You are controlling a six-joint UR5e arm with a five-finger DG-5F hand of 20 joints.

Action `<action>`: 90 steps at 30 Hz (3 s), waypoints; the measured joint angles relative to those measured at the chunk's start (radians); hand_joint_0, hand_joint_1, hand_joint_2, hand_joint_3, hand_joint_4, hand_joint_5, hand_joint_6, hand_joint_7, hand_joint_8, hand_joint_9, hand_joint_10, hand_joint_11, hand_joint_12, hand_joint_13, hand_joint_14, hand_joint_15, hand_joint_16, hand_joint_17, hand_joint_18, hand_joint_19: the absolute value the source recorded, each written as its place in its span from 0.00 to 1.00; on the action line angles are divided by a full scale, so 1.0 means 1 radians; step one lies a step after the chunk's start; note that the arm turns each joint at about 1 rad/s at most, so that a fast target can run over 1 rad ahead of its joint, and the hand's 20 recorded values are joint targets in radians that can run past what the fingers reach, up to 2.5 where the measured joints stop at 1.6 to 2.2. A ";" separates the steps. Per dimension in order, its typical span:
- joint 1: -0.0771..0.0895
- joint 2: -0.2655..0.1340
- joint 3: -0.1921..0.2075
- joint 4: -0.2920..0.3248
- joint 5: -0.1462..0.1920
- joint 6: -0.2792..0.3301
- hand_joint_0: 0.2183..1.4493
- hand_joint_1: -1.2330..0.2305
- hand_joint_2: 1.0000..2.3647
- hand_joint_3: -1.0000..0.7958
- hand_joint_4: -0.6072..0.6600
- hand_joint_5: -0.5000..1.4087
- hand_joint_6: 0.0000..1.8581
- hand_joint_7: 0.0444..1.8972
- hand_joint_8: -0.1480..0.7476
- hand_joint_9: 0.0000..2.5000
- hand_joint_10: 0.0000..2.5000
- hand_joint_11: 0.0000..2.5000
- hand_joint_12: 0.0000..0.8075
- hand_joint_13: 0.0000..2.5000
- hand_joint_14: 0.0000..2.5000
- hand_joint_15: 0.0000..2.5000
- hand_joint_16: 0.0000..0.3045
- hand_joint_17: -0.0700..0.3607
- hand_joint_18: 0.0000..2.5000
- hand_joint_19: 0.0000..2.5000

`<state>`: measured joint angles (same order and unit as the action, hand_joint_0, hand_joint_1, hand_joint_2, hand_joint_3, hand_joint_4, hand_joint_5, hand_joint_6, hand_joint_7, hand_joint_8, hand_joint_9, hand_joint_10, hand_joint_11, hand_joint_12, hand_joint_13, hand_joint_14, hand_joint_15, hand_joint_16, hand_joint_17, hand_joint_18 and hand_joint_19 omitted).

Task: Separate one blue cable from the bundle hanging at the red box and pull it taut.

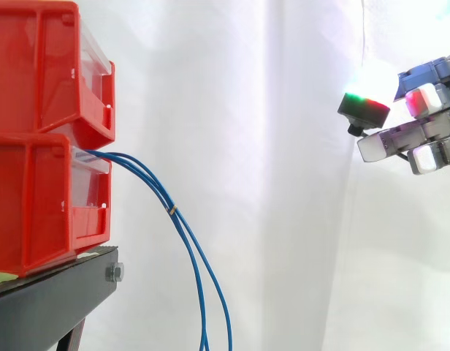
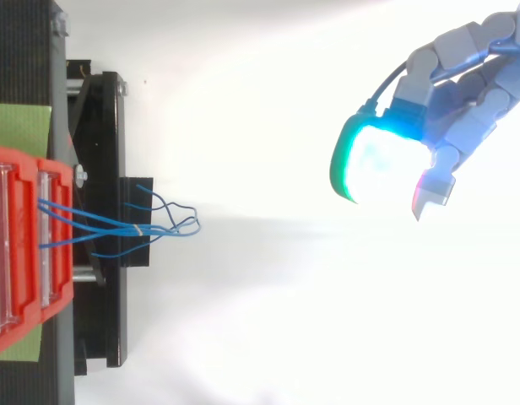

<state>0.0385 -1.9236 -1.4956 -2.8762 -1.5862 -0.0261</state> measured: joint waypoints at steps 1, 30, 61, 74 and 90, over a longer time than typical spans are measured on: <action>0.000 0.000 0.000 0.000 0.000 0.000 0.31 0.48 0.00 0.31 0.75 0.18 0.27 0.44 0.55 0.34 0.00 0.17 0.43 0.20 0.00 0.08 0.15 0.41 0.20 0.18; 0.000 0.000 0.000 0.000 0.000 0.000 0.31 0.48 0.00 0.31 0.75 0.18 0.27 0.44 0.55 0.34 0.00 0.18 0.43 0.20 0.00 0.08 0.15 0.41 0.20 0.18; 0.000 0.000 0.000 0.000 0.000 0.000 0.31 0.48 0.00 0.31 0.75 0.18 0.27 0.44 0.56 0.34 0.01 0.17 0.43 0.22 0.00 0.08 0.15 0.40 0.21 0.18; 0.003 0.000 0.000 -0.006 -0.001 0.000 0.31 0.48 0.00 0.31 0.75 0.18 0.27 0.44 0.56 0.35 0.00 0.17 0.43 0.22 0.00 0.09 0.15 0.40 0.21 0.18; 0.005 -0.007 0.000 0.015 0.130 0.000 0.31 0.48 0.00 0.31 0.75 0.18 0.27 0.44 0.56 0.35 0.00 0.18 0.43 0.22 0.00 0.09 0.15 0.40 0.21 0.18</action>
<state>0.0438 -1.9308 -1.4956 -2.8613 -1.4564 -0.0264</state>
